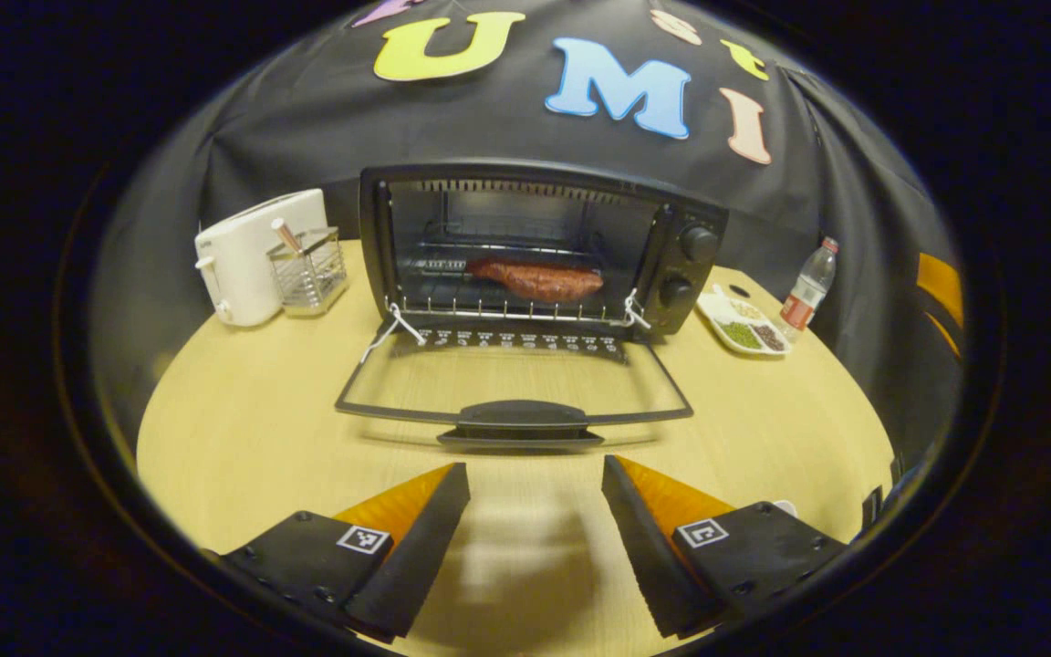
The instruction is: Open the electric oven with the left hand, put the food in, and close the electric oven.
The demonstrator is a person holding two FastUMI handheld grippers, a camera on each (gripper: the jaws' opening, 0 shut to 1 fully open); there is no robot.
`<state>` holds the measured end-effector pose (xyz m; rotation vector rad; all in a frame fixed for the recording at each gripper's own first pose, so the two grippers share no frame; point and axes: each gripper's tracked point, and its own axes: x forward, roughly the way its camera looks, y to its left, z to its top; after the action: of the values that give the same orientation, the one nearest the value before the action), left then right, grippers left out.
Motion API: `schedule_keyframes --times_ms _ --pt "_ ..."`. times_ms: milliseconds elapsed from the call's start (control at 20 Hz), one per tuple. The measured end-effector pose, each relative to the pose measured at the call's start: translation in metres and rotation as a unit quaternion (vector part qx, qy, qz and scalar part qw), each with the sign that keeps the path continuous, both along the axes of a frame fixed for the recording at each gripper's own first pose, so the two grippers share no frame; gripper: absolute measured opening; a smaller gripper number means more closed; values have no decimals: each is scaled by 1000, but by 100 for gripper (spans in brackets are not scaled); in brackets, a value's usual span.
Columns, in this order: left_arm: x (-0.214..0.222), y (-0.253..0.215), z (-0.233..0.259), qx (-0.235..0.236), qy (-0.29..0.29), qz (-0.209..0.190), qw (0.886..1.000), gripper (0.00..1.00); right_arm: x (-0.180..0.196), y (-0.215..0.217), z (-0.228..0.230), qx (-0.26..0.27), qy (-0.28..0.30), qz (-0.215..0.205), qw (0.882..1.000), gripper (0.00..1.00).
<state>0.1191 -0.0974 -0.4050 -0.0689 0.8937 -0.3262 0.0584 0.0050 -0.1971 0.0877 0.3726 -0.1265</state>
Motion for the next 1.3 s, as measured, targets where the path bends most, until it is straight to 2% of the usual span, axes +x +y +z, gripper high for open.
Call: schedule_keyframes --times_ms 100,150,200,250,300,350,500,700,950,1150,1300 --pt "3 0 -14 15 10 -7 1000 100 -4 -7 -3 -9 7 -8 1000 98" --pt "6 0 -18 22 11 -12 1000 94 -8 -11 -3 -12 11 -12 1000 98" --pt "6 -1 -22 27 13 -17 999 100 -9 -13 -3 -14 13 -16 1000 98" --pt "6 -2 -26 31 18 -21 999 94 -10 -16 -3 -18 16 -20 999 98" --pt "7 -4 -31 33 21 -23 999 94 -12 -21 -2 -30 18 -27 999 98" --pt "10 -4 -35 36 22 -21 999 100 -13 -26 0 -42 17 -32 998 98" --pt "21 -7 -38 50 3 -20 999 99 -16 -40 9 -63 9 -36 997 98" --pt "24 -6 -40 62 -14 -9 998 99 -16 -40 8 -62 12 -41 997 98" --pt "25 -6 -32 68 -26 -8 997 98 -12 -28 14 -67 2 -20 998 98" --pt "26 -5 -14 65 -53 -4 996 100 -11 -19 12 -52 2 -7 999 98" --pt "26 -5 -2 60 -67 -1 996 98 -7 -13 13 -43 1 4 999 98"
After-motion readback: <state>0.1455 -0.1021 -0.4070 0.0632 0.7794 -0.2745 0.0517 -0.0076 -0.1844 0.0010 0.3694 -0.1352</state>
